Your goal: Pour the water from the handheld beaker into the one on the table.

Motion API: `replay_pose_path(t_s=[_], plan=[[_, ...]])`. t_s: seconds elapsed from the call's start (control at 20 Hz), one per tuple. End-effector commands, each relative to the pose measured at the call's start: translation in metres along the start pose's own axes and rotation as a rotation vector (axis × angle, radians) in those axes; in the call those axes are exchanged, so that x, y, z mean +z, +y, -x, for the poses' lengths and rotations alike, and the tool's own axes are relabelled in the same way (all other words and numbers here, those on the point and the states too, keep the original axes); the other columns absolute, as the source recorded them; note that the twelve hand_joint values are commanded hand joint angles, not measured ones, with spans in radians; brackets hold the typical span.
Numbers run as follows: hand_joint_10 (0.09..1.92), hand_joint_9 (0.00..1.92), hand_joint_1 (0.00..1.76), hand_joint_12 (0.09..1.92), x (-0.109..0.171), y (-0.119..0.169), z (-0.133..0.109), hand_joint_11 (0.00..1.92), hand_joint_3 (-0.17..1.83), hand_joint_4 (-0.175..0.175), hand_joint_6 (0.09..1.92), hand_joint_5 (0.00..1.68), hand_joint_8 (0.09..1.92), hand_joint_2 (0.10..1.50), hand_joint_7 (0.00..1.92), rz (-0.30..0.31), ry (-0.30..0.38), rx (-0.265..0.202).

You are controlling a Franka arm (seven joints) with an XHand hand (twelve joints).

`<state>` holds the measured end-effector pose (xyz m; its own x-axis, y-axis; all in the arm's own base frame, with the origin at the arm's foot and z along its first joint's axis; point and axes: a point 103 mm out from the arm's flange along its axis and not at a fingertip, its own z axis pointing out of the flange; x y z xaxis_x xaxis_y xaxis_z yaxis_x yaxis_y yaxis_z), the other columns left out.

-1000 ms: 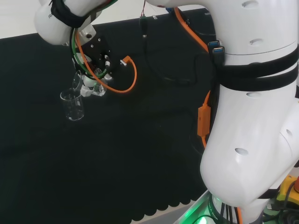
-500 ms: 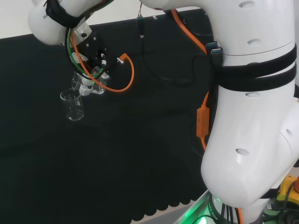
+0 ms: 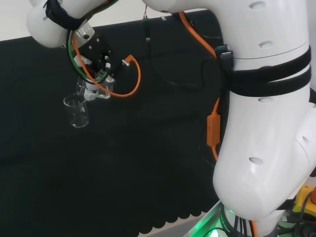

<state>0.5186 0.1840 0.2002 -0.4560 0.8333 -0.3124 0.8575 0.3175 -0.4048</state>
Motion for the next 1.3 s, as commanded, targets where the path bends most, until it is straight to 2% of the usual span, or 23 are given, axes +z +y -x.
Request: replay_pose_path(t_s=[0.05, 1.0, 1.3], plan=[[1.13, 1.13, 1.25, 0.95, -0.004, 0.0, -0.003, 0.94, -0.17, -0.12, 1.16, 0.86, 1.01, 1.2, 1.11, -0.011, -0.033, 0.004], [1.13, 1.13, 1.25, 0.95, -0.013, -0.003, -0.008, 0.95, -0.17, -0.122, 1.15, 0.86, 1.01, 1.2, 1.12, -0.048, -0.102, 0.0], [1.13, 1.13, 1.25, 0.95, -0.016, -0.002, -0.011, 0.95, -0.17, -0.122, 1.15, 0.86, 1.0, 1.2, 1.12, -0.079, -0.14, 0.009]])
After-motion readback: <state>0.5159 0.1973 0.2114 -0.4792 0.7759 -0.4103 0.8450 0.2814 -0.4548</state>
